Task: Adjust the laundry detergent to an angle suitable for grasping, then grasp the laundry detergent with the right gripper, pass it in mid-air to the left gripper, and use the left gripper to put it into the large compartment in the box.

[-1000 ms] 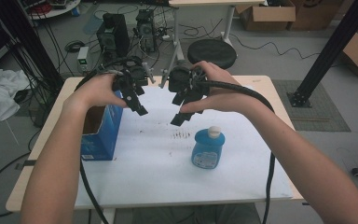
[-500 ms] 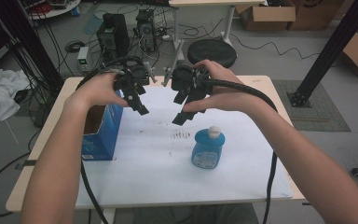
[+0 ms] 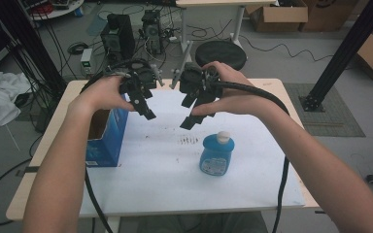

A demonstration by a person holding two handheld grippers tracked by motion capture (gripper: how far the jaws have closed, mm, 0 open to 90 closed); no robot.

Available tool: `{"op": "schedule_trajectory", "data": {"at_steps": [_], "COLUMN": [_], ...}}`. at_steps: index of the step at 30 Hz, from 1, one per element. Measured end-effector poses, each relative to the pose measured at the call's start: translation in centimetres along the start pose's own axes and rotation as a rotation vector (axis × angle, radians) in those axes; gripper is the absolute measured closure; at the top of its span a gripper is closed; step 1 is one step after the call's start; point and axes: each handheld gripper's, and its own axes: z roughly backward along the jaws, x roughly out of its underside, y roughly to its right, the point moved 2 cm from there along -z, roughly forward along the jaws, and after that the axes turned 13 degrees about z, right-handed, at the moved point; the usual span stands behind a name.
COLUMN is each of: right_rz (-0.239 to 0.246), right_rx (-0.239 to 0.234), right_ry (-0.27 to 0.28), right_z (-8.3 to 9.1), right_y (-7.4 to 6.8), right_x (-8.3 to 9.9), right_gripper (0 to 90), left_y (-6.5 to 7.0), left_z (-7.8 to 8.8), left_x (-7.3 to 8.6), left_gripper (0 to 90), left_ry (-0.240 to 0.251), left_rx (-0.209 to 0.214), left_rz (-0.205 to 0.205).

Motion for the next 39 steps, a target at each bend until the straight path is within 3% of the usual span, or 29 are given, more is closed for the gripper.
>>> {"op": "schedule_trajectory", "data": {"at_steps": [14, 39], "right_rz": [0.005, -0.036], "right_rx": [0.006, 0.012], "right_ry": [0.004, 0.115], "right_z": [0.3, 1.4], "right_y": [-0.2, -1.6], "right_x": [-0.3, 4.8], "right_gripper": [24.8, 23.4], "left_y": [0.1, 0.6], "left_z": [0.7, 0.8], "left_x": [0.1, -0.3], "left_gripper": [15.9, 15.8], "left_ry": [0.011, 0.01], "left_rx": [-0.01, -0.012], "left_rz": [-0.003, -0.011]}}
